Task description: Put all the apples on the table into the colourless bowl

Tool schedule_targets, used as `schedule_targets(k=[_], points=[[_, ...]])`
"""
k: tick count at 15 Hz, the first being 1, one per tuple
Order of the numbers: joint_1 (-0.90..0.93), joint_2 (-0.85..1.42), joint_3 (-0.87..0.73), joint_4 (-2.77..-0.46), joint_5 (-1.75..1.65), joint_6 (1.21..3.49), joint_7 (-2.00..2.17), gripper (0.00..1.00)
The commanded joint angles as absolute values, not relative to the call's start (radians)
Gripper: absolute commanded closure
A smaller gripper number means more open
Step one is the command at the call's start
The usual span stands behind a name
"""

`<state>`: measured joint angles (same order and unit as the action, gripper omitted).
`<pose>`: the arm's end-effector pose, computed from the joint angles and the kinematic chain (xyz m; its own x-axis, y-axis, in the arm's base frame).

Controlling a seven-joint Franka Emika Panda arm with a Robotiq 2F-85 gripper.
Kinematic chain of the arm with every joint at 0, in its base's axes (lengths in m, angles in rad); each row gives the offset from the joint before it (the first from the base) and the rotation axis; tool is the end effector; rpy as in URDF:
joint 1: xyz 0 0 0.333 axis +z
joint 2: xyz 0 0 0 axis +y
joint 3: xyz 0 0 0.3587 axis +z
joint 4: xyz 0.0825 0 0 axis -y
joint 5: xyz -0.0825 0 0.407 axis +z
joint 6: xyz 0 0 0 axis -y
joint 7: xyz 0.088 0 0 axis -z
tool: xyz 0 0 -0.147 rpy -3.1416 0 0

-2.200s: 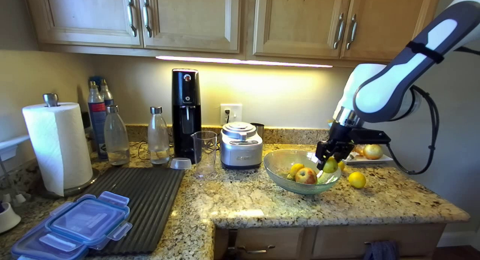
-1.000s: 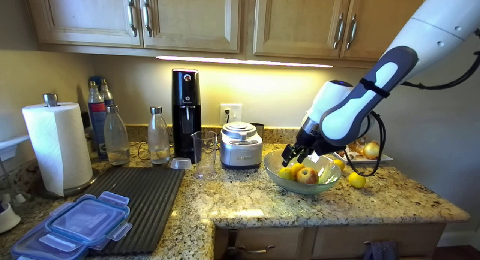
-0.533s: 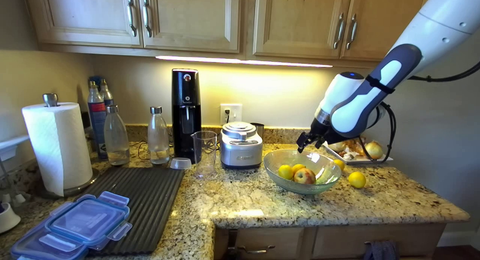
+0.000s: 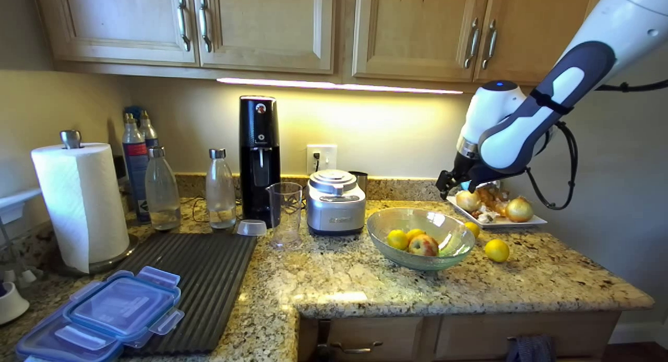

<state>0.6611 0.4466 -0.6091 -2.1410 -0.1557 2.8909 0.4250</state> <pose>0.6467 0.0515 0.2512 0.9033 -0.0824 0.4210 -0.1697 -0.9700 0.1741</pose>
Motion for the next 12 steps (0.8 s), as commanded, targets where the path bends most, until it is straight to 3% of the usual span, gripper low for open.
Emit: schedule_targets(k=[1, 7, 12], points=[[0.675, 0.342, -0.657, -2.212, -0.269, 2.775, 0.535, 0.0], [0.472, 0.238, -0.557, -2.248, -0.282, 2.65, 0.567, 0.0], [0.295, 0.277, -0.427, -2.208, -0.308, 2.641, 0.57, 0.0]])
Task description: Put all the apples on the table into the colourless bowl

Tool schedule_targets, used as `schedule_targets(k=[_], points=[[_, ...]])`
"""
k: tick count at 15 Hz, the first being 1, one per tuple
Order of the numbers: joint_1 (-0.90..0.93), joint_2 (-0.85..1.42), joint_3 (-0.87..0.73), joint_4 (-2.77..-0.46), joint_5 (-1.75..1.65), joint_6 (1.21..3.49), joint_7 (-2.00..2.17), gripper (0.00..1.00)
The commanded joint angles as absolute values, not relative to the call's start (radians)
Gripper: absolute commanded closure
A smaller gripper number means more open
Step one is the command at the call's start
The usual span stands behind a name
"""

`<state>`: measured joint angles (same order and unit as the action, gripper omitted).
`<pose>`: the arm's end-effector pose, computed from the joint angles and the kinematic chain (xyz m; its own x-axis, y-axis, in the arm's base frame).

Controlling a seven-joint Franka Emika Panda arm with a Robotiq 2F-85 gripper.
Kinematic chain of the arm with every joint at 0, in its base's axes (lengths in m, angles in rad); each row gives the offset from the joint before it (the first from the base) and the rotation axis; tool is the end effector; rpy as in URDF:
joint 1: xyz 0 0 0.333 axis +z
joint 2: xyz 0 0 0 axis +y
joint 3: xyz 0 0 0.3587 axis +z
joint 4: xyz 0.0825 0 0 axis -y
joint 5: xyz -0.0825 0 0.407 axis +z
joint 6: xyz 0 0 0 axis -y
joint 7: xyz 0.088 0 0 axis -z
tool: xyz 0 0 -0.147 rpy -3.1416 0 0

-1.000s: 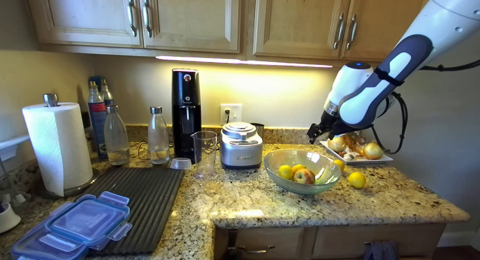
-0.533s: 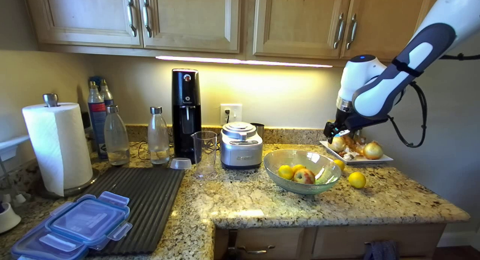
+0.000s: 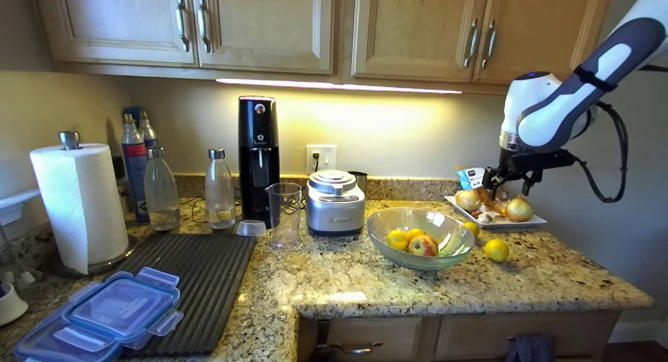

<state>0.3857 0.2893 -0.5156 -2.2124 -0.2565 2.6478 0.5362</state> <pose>0.5971 -0.0748 0.2652 0.8915 -0.3699 0.2615 -0.4225 -0.8871 0.1857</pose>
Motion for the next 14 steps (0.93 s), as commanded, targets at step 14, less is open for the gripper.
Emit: schedule_targets(k=[14], points=[[0.168, 0.366, -0.292, -2.21, -0.226, 2.727, 0.549, 0.0]])
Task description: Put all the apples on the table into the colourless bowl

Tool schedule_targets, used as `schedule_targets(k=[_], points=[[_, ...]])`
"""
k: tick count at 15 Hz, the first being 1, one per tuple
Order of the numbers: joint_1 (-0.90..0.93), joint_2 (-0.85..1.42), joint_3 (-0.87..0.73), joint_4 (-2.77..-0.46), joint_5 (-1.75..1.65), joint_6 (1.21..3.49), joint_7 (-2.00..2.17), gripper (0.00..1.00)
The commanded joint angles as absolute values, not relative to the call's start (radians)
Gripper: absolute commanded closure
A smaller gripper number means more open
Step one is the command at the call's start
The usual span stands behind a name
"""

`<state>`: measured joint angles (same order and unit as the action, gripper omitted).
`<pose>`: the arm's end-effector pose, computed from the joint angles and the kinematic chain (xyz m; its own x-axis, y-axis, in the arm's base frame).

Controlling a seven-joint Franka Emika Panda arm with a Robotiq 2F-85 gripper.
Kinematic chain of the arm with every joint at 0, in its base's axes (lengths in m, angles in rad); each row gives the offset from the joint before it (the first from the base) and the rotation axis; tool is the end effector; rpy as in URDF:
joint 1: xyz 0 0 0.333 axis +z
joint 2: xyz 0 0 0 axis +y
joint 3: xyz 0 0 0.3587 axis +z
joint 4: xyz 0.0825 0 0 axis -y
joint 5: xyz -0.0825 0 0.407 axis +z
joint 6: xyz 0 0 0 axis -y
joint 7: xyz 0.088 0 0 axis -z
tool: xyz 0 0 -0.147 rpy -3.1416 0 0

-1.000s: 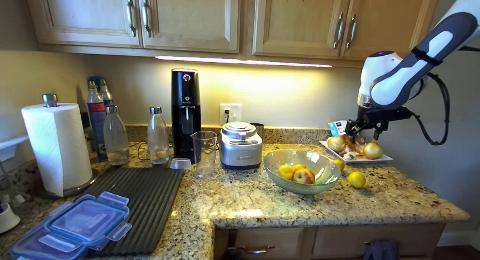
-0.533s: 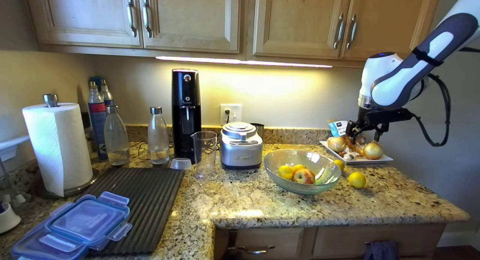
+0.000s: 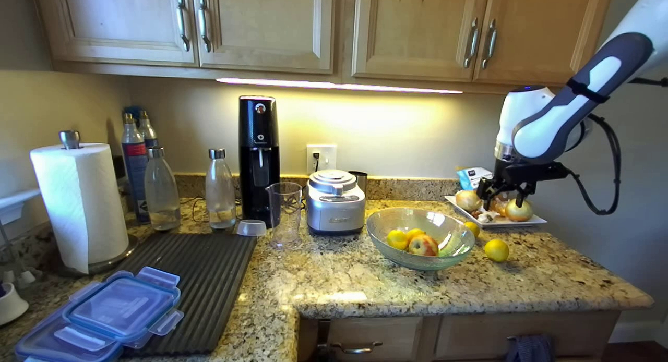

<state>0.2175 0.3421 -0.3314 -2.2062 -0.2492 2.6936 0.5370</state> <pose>0.6003 -0.0653 0.2296 0.9004 -0.3693 0.2298 -0.4077 -0.9007 0.1499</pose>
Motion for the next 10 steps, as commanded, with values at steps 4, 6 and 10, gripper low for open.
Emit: schedule_targets(k=[4, 6, 10], points=[[0.129, 0.421, -0.255, -2.203, -0.138, 2.74, 0.53, 0.0], [0.109, 0.441, -0.228, -2.201, -0.068, 2.746, 0.522, 0.0], [0.097, 0.487, -0.203, -2.189, 0.033, 2.784, 0.527, 0.0]])
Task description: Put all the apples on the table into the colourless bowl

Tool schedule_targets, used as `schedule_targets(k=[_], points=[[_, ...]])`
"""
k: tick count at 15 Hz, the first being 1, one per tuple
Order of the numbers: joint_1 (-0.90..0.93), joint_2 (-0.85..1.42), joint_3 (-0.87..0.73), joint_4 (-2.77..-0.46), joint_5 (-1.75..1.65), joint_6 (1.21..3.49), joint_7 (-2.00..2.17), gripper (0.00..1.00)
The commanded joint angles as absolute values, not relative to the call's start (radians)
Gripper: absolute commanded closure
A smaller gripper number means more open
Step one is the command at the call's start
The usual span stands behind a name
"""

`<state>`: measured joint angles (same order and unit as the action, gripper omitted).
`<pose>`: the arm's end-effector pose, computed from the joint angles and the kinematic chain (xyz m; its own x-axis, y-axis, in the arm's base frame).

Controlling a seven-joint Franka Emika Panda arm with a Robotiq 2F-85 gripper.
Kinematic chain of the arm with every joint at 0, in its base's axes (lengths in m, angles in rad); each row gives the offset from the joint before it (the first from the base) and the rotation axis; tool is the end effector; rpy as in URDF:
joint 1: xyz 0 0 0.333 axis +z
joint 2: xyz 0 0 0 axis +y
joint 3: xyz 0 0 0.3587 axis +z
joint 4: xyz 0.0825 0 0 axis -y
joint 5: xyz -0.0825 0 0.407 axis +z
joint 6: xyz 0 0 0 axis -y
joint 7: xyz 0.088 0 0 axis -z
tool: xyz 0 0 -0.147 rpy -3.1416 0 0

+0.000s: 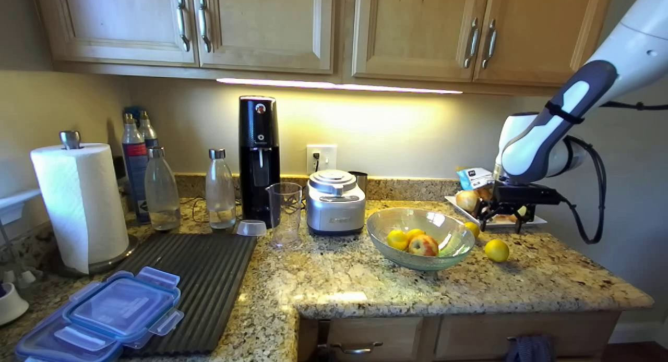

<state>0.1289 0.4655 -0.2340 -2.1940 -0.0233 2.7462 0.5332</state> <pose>0.5955 -0.0656 0.1627 0.8258 -0.5462 0.1400 -0.5570 -0.8290 0.0510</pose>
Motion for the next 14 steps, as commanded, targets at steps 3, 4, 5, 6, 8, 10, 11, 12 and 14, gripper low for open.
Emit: schedule_targets(k=[3, 4, 5, 6, 8, 10, 11, 12, 14], points=[[0.105, 0.521, -0.209, -2.181, 0.07, 2.824, 0.531, 0.0], [0.102, 0.531, -0.208, -2.176, 0.081, 2.829, 0.525, 0.0], [0.102, 0.541, -0.208, -2.172, 0.093, 2.829, 0.527, 0.0], [0.105, 0.551, -0.212, -2.169, 0.099, 2.832, 0.529, 0.0], [0.104, 0.57, -0.212, -2.162, 0.114, 2.829, 0.527, 0.0], [0.1, 0.587, -0.209, -2.154, 0.13, 2.824, 0.525, 0.0], [0.098, 0.593, -0.209, -2.152, 0.138, 2.823, 0.525, 0.0], [0.097, 0.6, -0.209, -2.15, 0.143, 2.825, 0.524, 0.0], [0.093, 0.609, -0.208, -2.149, 0.155, 2.823, 0.523, 0.0]])
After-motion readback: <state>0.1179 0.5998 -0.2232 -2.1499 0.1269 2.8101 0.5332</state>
